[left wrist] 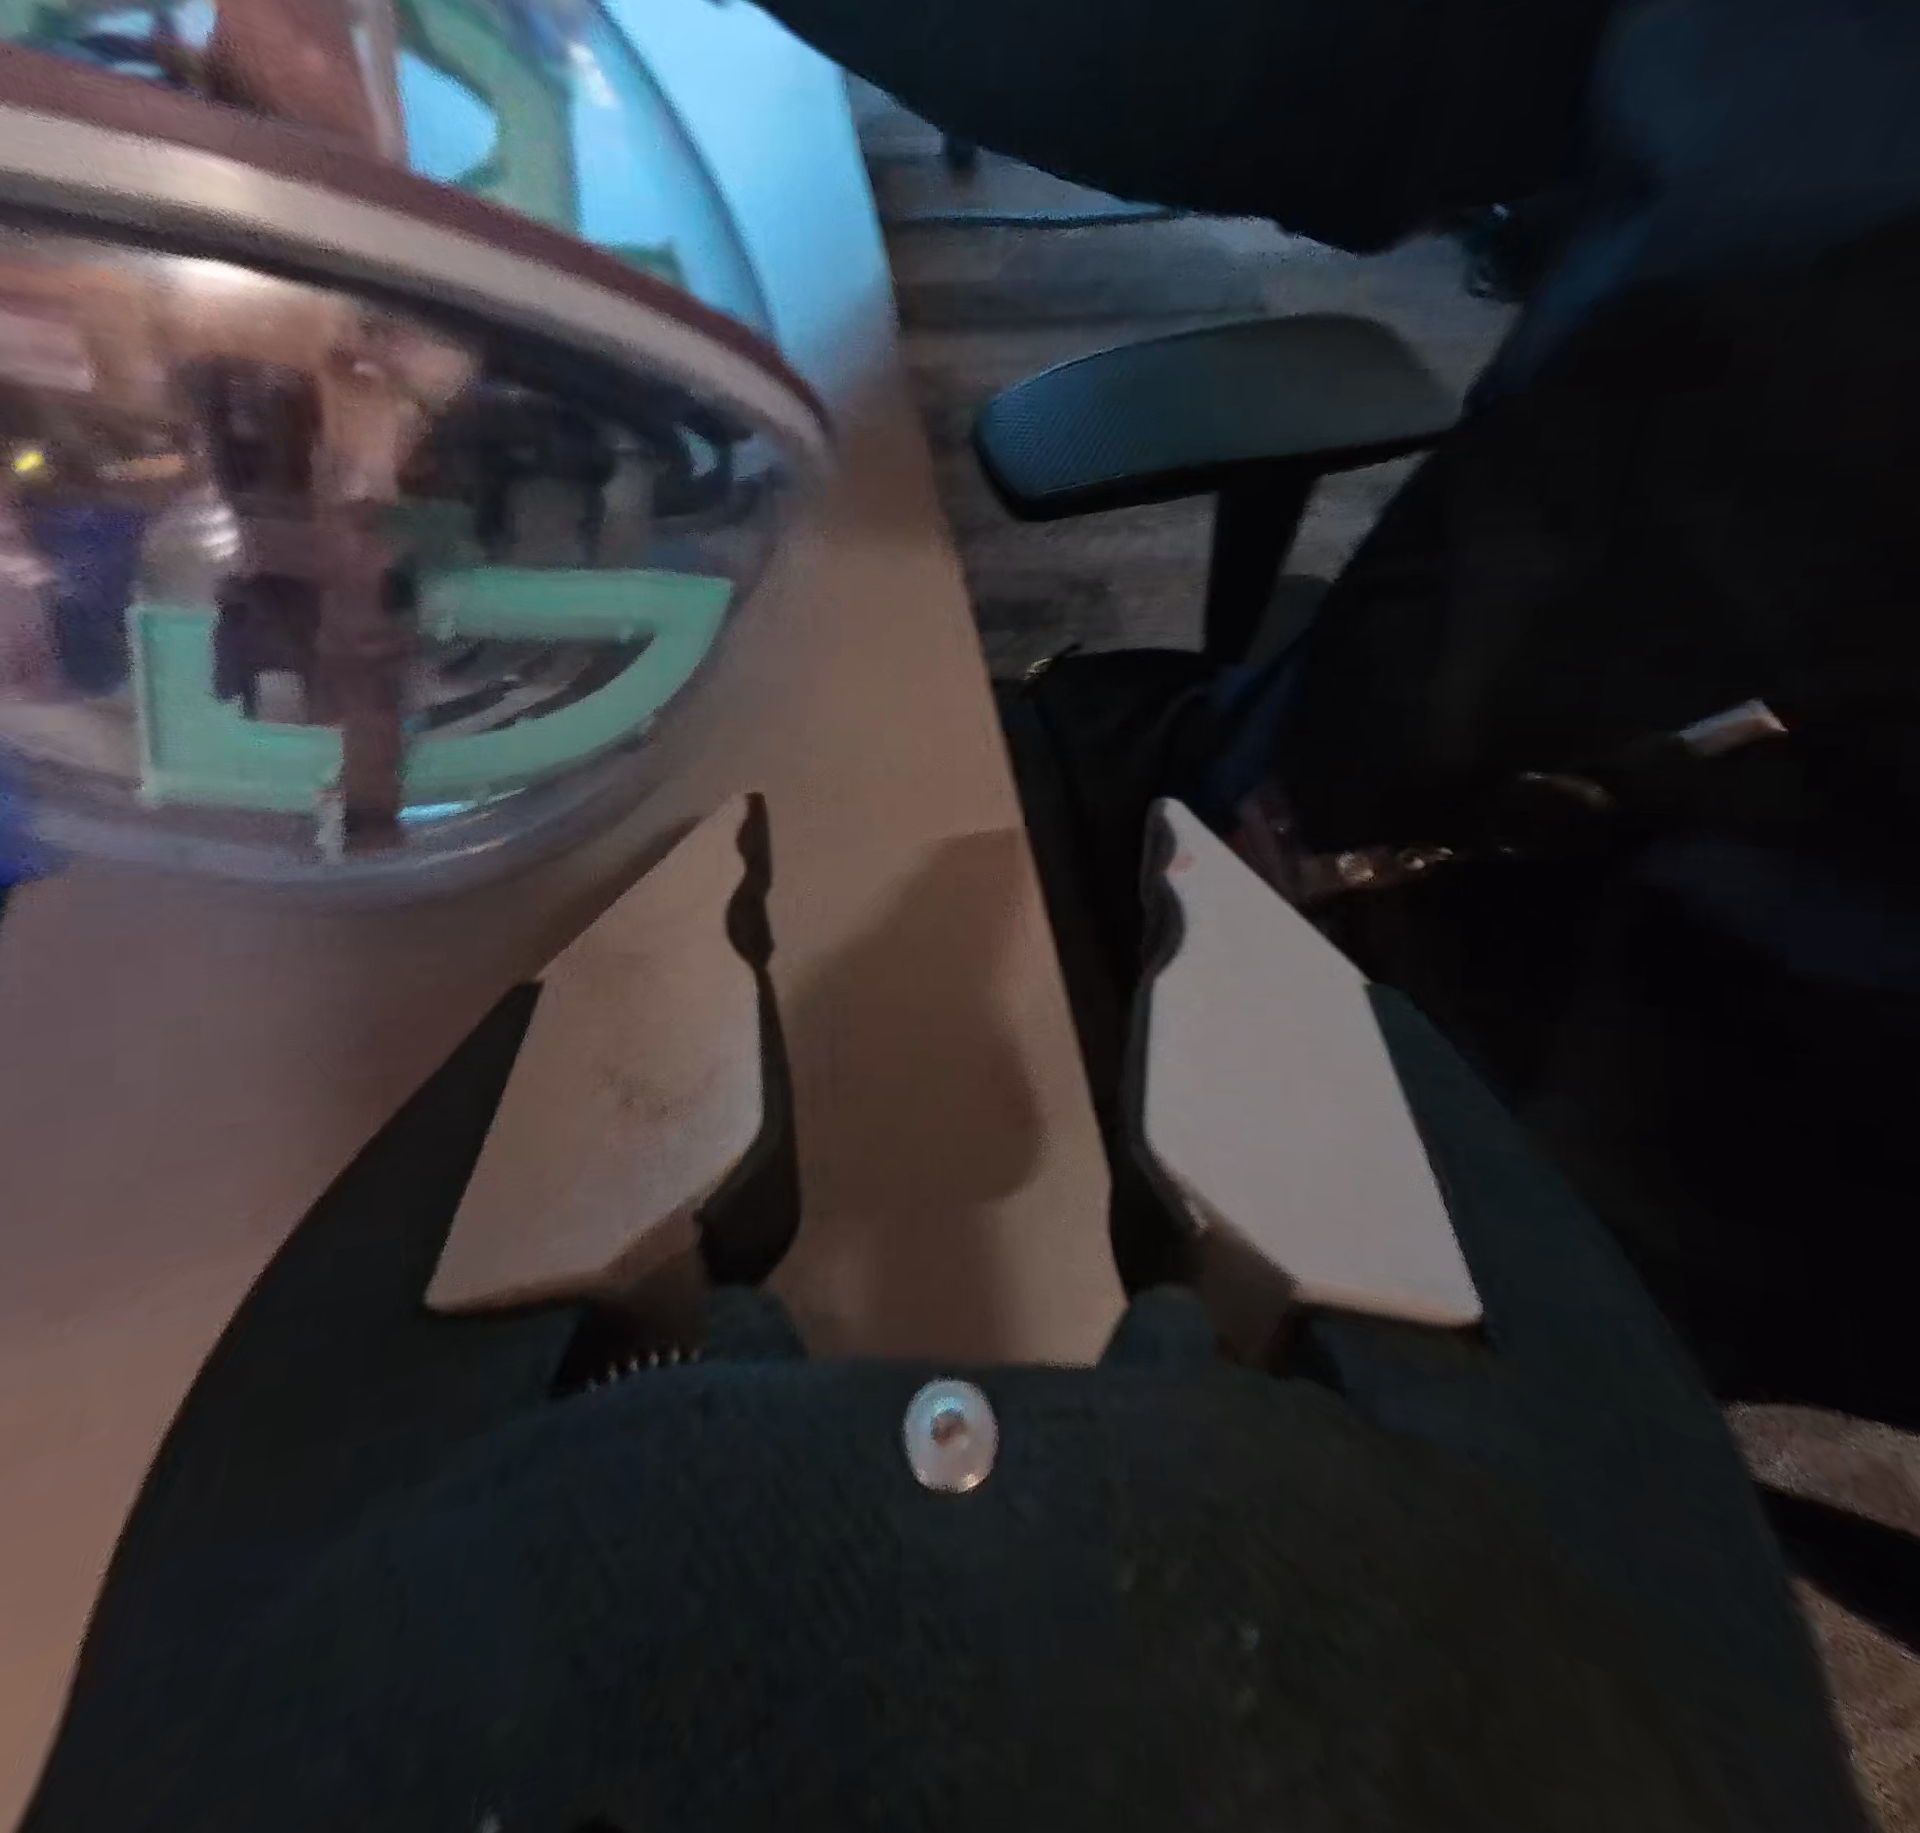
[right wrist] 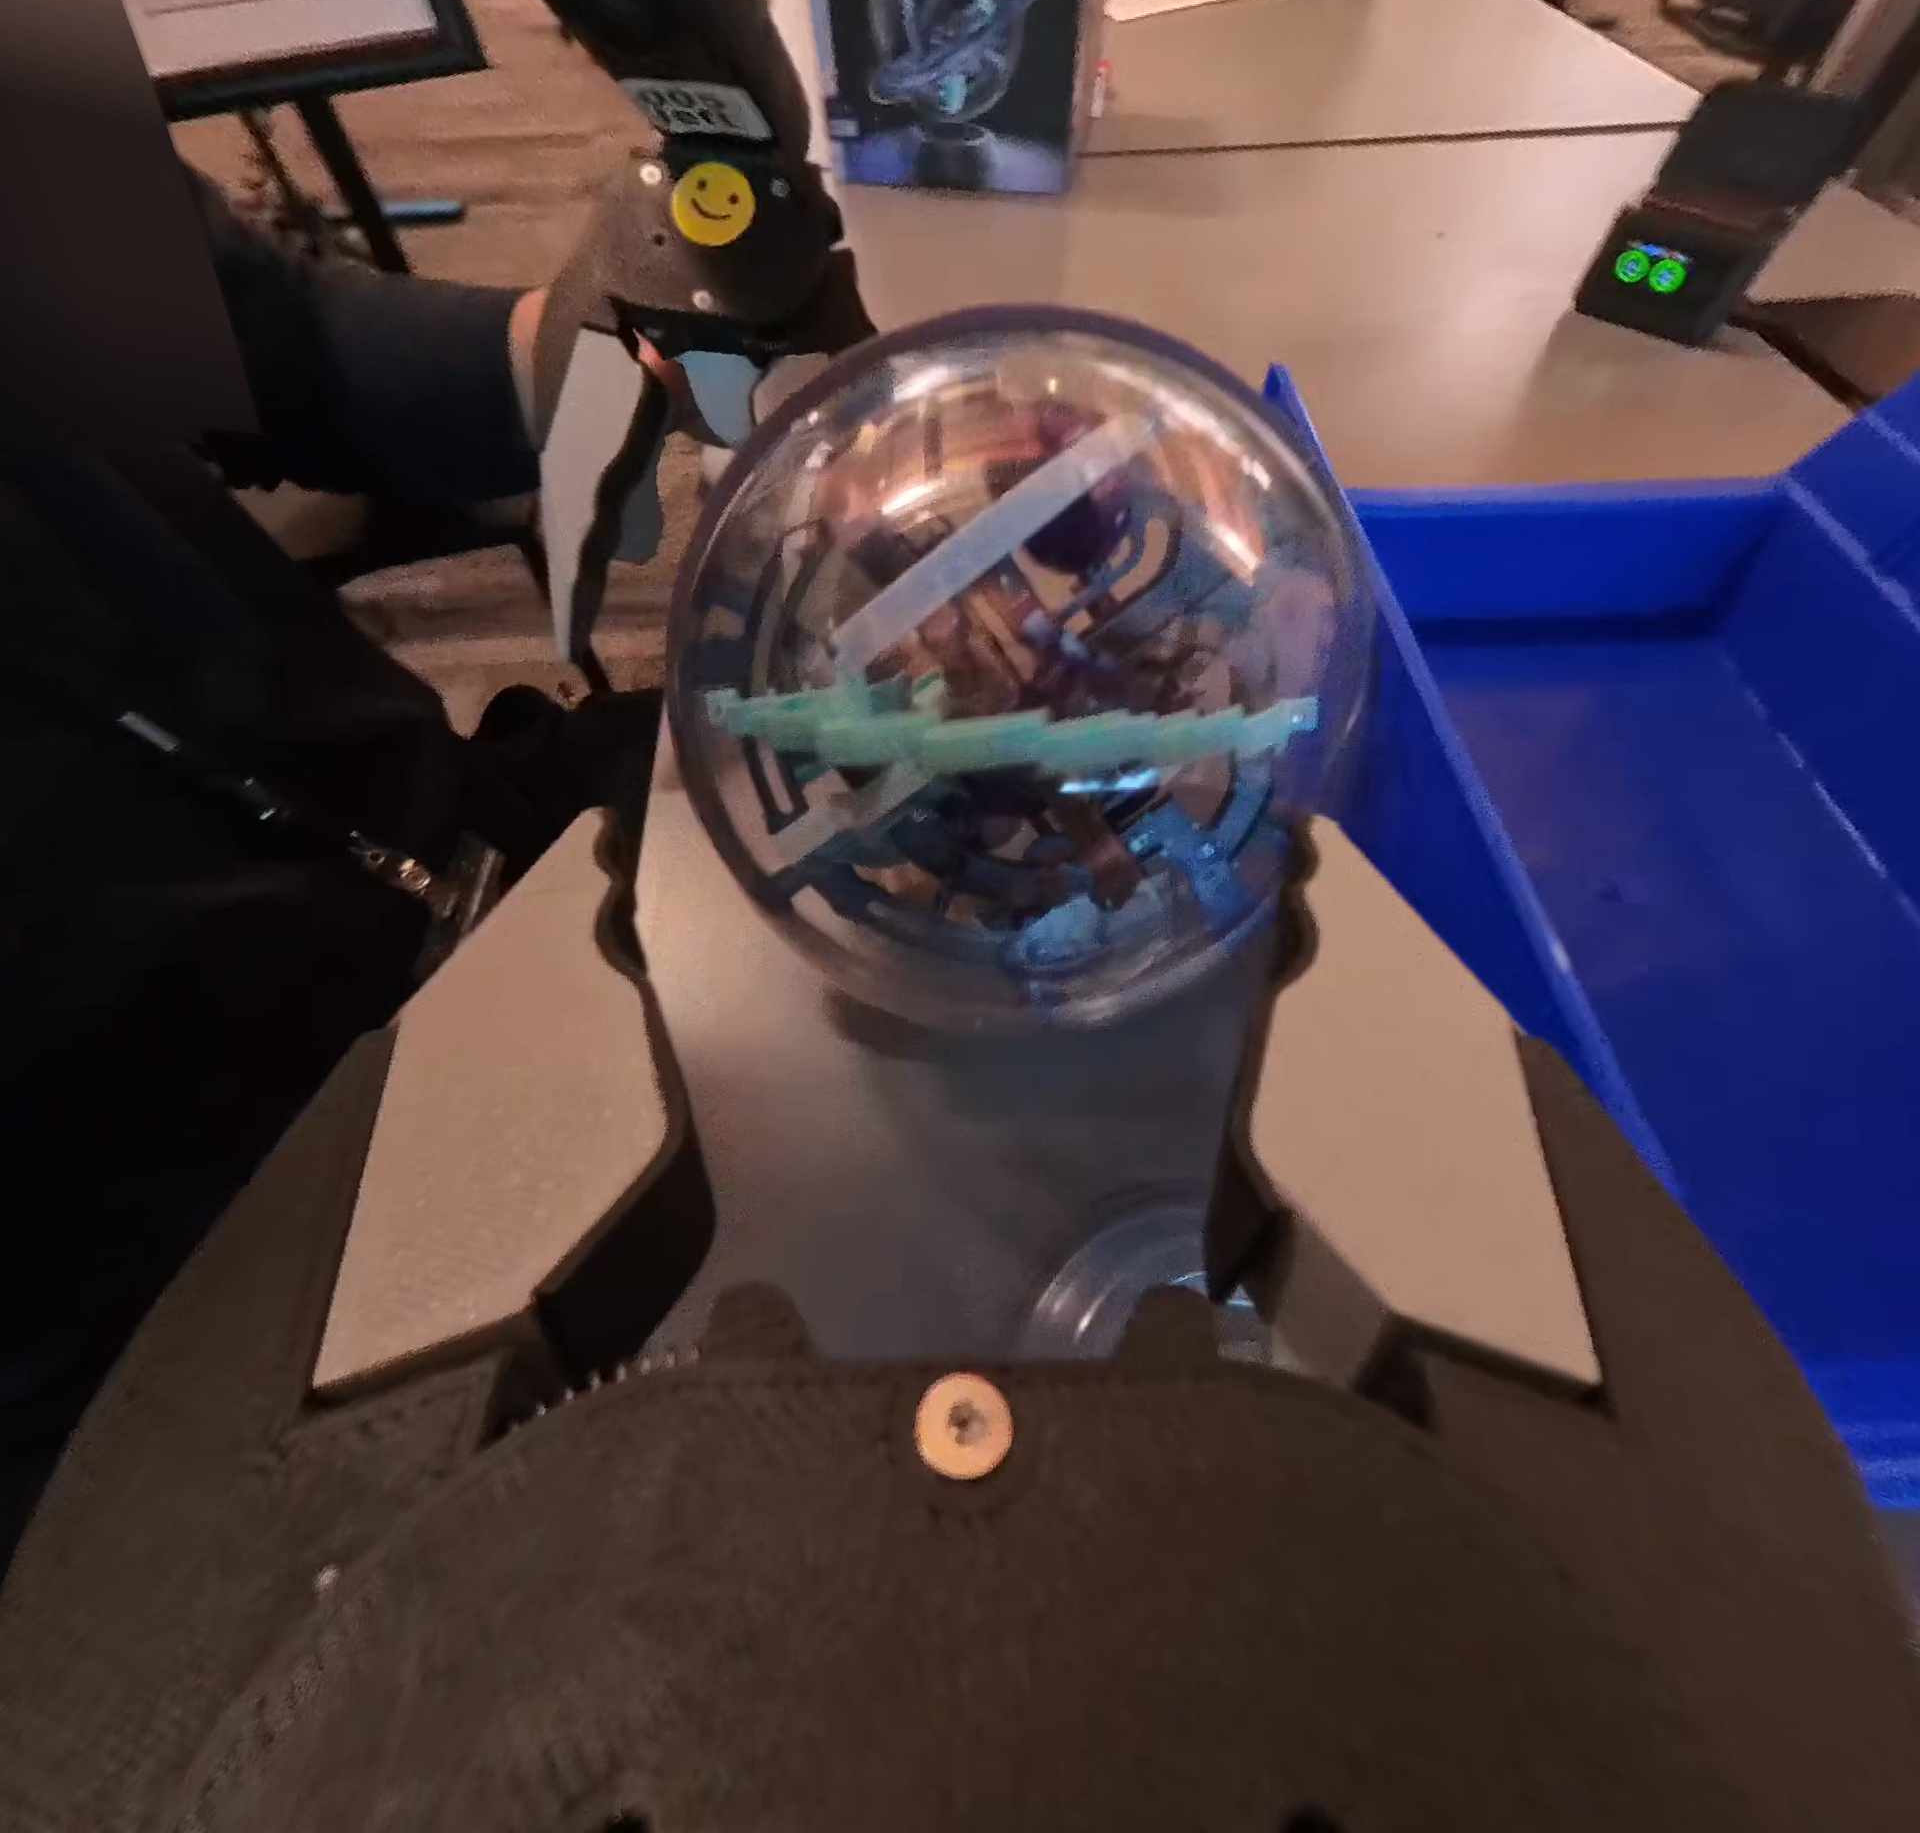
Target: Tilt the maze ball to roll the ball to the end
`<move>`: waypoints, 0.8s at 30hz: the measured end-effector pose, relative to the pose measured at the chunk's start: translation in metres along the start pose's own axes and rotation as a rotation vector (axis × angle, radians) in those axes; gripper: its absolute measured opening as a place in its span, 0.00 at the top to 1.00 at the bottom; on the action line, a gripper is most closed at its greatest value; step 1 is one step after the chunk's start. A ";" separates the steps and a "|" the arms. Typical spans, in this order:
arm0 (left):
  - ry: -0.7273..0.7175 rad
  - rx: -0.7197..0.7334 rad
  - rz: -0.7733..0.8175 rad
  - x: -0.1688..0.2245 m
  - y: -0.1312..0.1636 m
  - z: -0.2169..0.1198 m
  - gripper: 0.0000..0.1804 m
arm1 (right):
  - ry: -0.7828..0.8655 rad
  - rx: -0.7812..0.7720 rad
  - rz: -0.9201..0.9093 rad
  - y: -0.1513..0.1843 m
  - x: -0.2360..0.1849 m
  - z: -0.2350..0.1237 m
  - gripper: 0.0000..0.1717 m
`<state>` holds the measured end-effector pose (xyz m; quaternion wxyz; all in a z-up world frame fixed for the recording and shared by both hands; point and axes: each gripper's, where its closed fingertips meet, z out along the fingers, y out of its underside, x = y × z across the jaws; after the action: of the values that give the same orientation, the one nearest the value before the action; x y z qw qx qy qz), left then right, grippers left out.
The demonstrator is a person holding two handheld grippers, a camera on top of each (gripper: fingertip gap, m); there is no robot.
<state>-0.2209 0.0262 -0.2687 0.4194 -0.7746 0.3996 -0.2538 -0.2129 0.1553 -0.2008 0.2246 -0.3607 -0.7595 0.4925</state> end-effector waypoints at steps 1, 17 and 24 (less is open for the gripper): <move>-0.008 0.022 -0.031 -0.005 -0.001 -0.002 0.61 | 0.027 0.009 0.020 0.004 0.001 0.003 0.27; 0.057 0.206 -0.141 -0.029 -0.013 -0.022 0.98 | 0.318 0.271 -0.036 0.001 0.004 0.038 0.24; -0.066 0.272 -0.045 -0.031 -0.021 -0.029 0.98 | 0.394 0.402 0.027 -0.005 0.014 0.004 0.30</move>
<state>-0.2508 0.0463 -0.2378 0.5277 -0.7272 0.3302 -0.2893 -0.2262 0.1623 -0.1976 0.4286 -0.4078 -0.5833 0.5566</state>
